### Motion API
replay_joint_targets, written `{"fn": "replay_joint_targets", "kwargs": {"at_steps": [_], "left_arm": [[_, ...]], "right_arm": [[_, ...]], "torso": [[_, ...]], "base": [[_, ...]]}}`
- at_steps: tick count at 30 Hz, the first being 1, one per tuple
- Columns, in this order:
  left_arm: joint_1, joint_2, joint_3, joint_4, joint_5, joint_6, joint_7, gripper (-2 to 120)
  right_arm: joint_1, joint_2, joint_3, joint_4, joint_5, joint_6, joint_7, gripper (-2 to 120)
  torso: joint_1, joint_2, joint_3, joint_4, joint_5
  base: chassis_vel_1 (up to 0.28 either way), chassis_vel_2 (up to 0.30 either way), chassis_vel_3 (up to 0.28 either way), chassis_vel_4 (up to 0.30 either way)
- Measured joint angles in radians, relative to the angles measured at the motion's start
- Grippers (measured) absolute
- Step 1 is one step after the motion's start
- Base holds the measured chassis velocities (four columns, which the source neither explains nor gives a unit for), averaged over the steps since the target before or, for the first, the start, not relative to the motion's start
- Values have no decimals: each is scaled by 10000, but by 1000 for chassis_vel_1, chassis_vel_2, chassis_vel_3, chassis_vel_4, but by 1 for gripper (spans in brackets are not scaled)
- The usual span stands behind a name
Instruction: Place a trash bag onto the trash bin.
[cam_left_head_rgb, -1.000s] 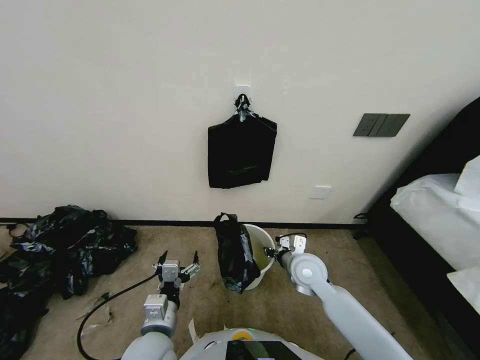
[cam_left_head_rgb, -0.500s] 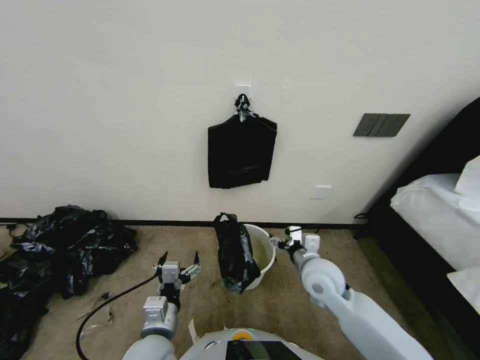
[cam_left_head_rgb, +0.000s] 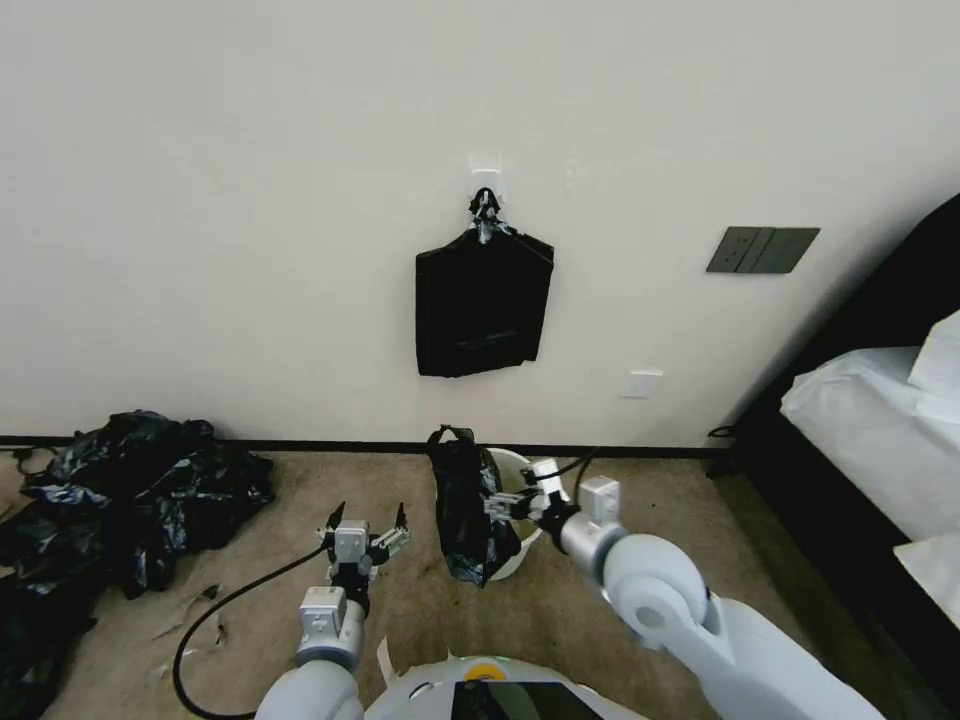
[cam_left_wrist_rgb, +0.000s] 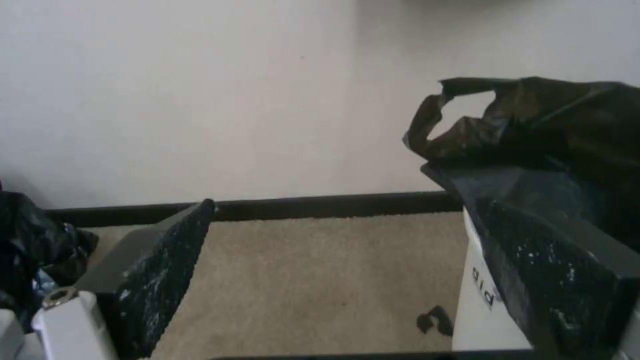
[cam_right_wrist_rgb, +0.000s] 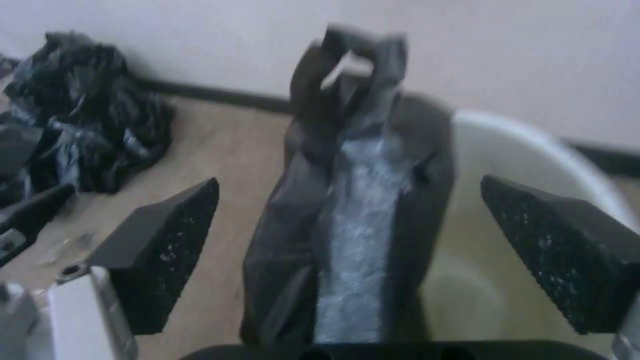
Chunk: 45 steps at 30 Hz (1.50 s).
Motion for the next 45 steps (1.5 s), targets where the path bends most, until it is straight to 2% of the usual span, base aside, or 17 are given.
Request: {"fn": "replay_joint_targets", "kwargs": {"at_steps": [2, 5, 6, 10, 11, 13, 14, 15, 16, 18, 20, 22, 25, 35, 40, 45], "left_arm": [[-23, 23, 10, 30, -6, 6, 7, 100], [-153, 51, 110, 123, -52, 54, 26, 100], [-153, 51, 110, 123, -52, 54, 26, 100], [-370, 48, 264, 194, -145, 166, 39, 100], [-370, 48, 264, 194, -145, 166, 39, 100], [-549, 79, 380, 249, -318, 308, 52, 100], [-570, 84, 392, 262, -329, 319, 57, 100], [-700, 116, 458, 363, -387, 377, 90, 100], [-727, 123, 466, 387, -401, 383, 100, 100], [-754, 134, 471, 408, -417, 386, 110, 100], [-798, 150, 489, 451, -451, 407, 140, 100], [-812, 153, 500, 471, -460, 411, 150, 100], [-891, 155, 589, 587, -505, 424, 182, 100], [-1303, 230, 1247, 917, -686, 670, 198, 100], [-1969, 302, 1955, 1474, -816, 946, 163, 100], [-2390, 250, 2219, 1827, -1195, 1164, 34, 100]], "right_arm": [[145, 85, -83, -177, 282, -84, 88, 96], [437, 251, -290, -518, 1084, -296, 493, 82], [437, 251, -290, -518, 1084, -296, 493, 82], [563, 244, -380, -658, 1262, -325, 773, 65], [563, 244, -380, -658, 1262, -325, 773, 65], [569, 130, -406, -687, 1265, -329, 837, 53], [569, 118, -416, -696, 1265, -329, 853, 53], [618, 93, -512, -824, 1263, -321, 1034, 39], [642, 104, -528, -882, 1261, -316, 1090, 34], [666, 118, -543, -935, 1258, -308, 1156, 32], [696, 140, -575, -1005, 1254, -290, 1265, 20], [699, 144, -580, -1014, 1252, -283, 1296, 17], [714, 155, -580, -1012, 1259, -219, 1424, 2], [672, 63, -510, -514, 1559, -38, 1824, 0], [905, 92, -649, -446, 1760, -40, 1949, 0], [1089, 171, -797, -547, 1817, -47, 2014, 0]], "torso": [[0, 0, 0, 0, 0], [1, 0, 0, -1, -1], [1, 0, 0, -1, -1], [1, 0, 0, -2, -1], [1, 0, 0, -2, -1], [1, 0, 0, -3, -2], [1, 0, 0, -4, -1], [1, 0, 0, -2, -1], [1, 0, 0, -2, -1], [1, 0, 0, -3, -1], [1, 0, 0, -2, 0], [1, 0, 0, -2, -1], [1, 0, 0, -2, -1], [1, 0, 0, -2, -1], [1, 0, 0, -3, -1], [1, 0, 0, -1, -1]], "base": [[0, 0, 0, 0], [0, 0, 0, 0], [0, 0, 0, 0], [0, 0, 0, 0], [0, 0, 0, 0], [0, 0, 0, 0], [0, 0, 0, 0], [0, 0, 0, 0], [0, 0, 0, 0], [0, 0, 0, 0], [0, 0, 0, 0], [0, 0, 0, 0], [0, 0, 0, 0], [0, 0, 0, 0], [0, 0, 0, 0], [0, 0, 0, 0]]}}
